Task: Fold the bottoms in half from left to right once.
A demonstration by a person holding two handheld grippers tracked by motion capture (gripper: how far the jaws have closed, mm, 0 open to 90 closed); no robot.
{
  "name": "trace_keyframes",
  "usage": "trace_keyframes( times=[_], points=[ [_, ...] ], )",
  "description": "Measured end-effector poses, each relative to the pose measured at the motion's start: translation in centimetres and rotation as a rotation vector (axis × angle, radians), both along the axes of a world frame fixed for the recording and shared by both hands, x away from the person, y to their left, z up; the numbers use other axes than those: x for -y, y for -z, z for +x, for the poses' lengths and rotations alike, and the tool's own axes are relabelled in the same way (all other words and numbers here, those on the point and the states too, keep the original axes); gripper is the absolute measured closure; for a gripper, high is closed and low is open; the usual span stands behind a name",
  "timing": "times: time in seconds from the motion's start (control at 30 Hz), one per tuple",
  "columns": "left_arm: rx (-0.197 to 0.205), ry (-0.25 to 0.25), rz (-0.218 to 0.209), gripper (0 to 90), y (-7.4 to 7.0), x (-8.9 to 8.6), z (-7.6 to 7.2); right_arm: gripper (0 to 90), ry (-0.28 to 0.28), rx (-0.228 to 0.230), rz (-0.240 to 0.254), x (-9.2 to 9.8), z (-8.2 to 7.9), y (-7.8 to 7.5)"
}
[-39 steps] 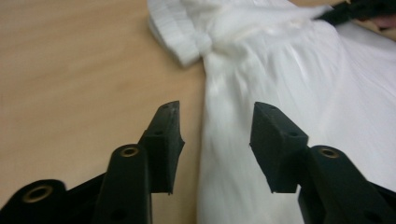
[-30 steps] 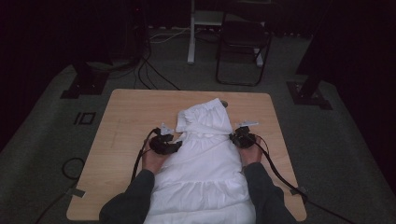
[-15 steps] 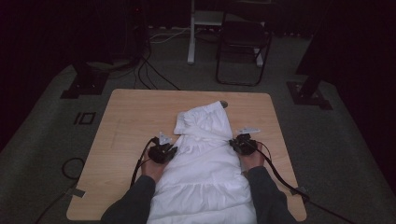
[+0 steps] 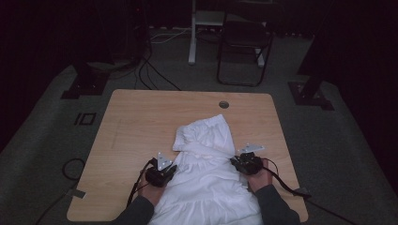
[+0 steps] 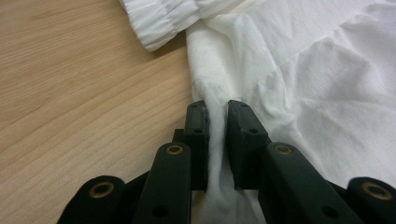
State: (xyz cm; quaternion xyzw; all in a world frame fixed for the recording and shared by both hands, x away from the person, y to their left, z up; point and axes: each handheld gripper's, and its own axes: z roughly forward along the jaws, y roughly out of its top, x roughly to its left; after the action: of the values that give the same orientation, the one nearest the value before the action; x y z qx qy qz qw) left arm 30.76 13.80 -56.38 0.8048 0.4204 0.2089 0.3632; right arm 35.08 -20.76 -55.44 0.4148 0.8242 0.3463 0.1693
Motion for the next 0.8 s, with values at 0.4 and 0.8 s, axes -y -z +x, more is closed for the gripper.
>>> trace_keyframes(
  times=[0.4,0.8],
  points=[
    [-0.012,0.003,-0.021,78.4,0.0,-0.2,0.2,49.3,-0.213,0.127,0.048,-6.1,1.6,-4.6],
    [-0.014,0.002,-0.023,78.4,0.0,-0.2,0.2,77.4,-0.373,0.079,-0.051,-11.7,5.3,-2.7]
  ],
)
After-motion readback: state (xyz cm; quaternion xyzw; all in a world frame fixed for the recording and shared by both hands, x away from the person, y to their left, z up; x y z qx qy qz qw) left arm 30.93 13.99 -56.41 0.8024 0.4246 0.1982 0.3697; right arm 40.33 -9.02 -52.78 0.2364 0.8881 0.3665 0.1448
